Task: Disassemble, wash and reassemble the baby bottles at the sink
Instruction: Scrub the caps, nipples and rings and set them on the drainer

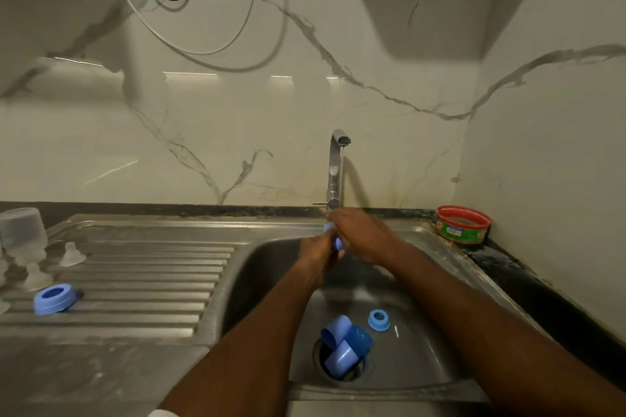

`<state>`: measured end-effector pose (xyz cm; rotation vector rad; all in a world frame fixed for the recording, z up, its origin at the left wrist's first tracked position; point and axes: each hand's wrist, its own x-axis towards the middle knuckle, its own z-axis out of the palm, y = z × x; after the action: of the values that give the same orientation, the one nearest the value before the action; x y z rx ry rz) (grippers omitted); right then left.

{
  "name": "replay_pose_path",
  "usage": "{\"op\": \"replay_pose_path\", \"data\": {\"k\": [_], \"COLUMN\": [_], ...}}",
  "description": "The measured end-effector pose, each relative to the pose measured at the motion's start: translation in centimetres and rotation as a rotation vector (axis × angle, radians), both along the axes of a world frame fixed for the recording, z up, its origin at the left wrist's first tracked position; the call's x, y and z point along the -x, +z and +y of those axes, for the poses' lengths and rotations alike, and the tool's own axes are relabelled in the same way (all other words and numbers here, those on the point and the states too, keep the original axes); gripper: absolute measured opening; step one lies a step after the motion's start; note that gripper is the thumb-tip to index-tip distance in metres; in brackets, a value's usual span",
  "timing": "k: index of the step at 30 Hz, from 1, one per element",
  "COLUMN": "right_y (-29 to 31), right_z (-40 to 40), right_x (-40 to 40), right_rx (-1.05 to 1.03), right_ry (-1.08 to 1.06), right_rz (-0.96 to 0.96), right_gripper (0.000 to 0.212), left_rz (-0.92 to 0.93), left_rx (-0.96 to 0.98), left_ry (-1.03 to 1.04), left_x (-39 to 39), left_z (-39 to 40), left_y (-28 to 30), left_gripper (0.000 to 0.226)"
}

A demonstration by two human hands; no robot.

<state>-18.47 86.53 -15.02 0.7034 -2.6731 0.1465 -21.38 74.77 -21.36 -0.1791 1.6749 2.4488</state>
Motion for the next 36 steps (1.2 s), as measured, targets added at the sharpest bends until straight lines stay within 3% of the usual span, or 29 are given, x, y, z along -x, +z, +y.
{"op": "replay_pose_path", "data": {"k": [3,7,11,16,19,23,30,36], "right_y": [0.4,1.1,1.0,1.0,0.5,0.1,-0.8,-3.4], "right_z": [-2.0,-3.8,-3.5,-2.6,-2.2,-1.3,2.4,4.1], "right_x": [3.0,6.2,7.8,5.8,5.0,3.8,-2.1,-4.2], "right_rx": [-0.232,0.098,0.326,0.297,0.185,0.109,0.110,0.291], "right_ry": [0.000,-0.187,-0.363,-0.486,-0.543,-0.549,-0.281,-0.366], "right_rz": [0.105,0.095,0.038,0.103,0.027,-0.050,-0.358,-0.190], "right_gripper": [0.029,0.026,0.025,0.024,0.027,0.020,0.052,0.041], "left_rz": [-0.031,-0.100,-0.095,-0.033,-0.041,-0.032,0.046,0.155], "left_rx": [0.068,0.072,0.068,0.017,0.013,0.002,-0.016,0.091], "left_ry": [0.054,0.091,0.115,0.103,0.111,0.103,0.097,0.191], "left_x": [0.4,1.1,1.4,1.1,1.1,0.7,0.0,-0.7], "left_z": [-0.2,-0.5,-0.6,-0.7,-0.7,-0.8,-0.7,-0.1], "left_y": [0.0,-0.2,-0.5,-0.6,-0.6,-0.4,0.0,-0.1], "left_gripper": [0.025,0.012,0.016,0.019,0.019,0.020,0.032,0.039]}}
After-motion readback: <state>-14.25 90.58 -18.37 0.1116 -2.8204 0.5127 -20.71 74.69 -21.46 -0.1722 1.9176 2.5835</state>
